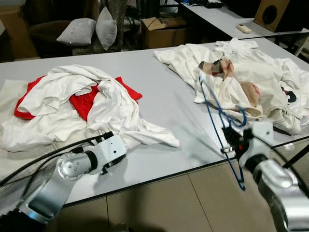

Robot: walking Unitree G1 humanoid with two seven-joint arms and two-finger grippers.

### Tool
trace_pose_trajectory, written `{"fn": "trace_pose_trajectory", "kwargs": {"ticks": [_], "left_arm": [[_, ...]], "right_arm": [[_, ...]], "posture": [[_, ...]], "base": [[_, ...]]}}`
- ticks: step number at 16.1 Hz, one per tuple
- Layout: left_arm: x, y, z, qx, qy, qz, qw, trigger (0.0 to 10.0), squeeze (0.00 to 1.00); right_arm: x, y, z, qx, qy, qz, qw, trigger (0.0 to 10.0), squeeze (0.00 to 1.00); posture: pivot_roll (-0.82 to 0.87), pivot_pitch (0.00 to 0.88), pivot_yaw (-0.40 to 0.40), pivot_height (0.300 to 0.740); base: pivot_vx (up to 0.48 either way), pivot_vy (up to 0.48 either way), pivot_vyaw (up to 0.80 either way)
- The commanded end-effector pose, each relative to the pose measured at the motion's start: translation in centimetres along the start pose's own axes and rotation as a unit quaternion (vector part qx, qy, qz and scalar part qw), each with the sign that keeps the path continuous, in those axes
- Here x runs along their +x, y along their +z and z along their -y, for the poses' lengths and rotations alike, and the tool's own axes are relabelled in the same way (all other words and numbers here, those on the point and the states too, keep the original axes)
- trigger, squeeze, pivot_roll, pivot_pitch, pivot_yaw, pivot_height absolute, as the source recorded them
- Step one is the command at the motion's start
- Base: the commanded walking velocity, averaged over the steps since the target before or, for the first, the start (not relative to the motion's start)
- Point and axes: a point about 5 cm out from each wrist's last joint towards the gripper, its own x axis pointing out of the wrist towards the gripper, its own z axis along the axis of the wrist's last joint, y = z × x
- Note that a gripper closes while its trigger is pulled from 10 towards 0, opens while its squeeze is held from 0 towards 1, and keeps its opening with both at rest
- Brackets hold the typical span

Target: Hang hanger

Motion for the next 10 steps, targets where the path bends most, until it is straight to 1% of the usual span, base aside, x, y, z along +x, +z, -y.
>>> {"fn": "trace_pose_trajectory", "kwargs": {"ticks": [1,2,3,7,10], "left_arm": [[-0.2,0.5,-0.2,-0.008,0.014,0.023,1.000,0.0,0.00],[-0.2,0.8,-0.2,-0.011,0.020,0.039,0.999,0.0,0.00],[-0.3,0.9,0.0,-0.006,0.020,0.044,0.999,0.0,0.00],[-0.4,0.4,0.3,-0.001,0.018,0.033,0.999,0.0,0.00],[-0.3,-0.2,0.3,0.017,0.016,0.017,1.000,0.0,0.00]], "right_arm": [[-0.2,-0.7,0.2,-0.015,0.000,-0.007,1.000,10.0,0.00],[-0.3,-1.2,0.3,-0.021,-0.004,-0.012,1.000,10.0,0.00],[-0.5,-1.7,0.4,-0.027,-0.007,-0.018,0.999,10.0,0.00],[-0.5,-2.1,0.3,-0.029,-0.007,-0.017,0.999,10.0,0.00],[-0.4,-2.3,0.1,-0.031,-0.005,-0.013,0.999,10.0,0.00]], "posture": [[0.03,0.000,-0.022,0.740],[0.03,0.000,-0.023,0.740],[0.03,0.000,-0.026,0.740],[0.03,0.000,-0.030,0.740],[0.03,0.000,-0.030,0.740]], "base": [[0.000,0.000,0.00],[0.000,0.000,0.00],[0.000,0.000,0.00],[0.000,0.000,0.00],[0.000,0.000,0.00]]}}
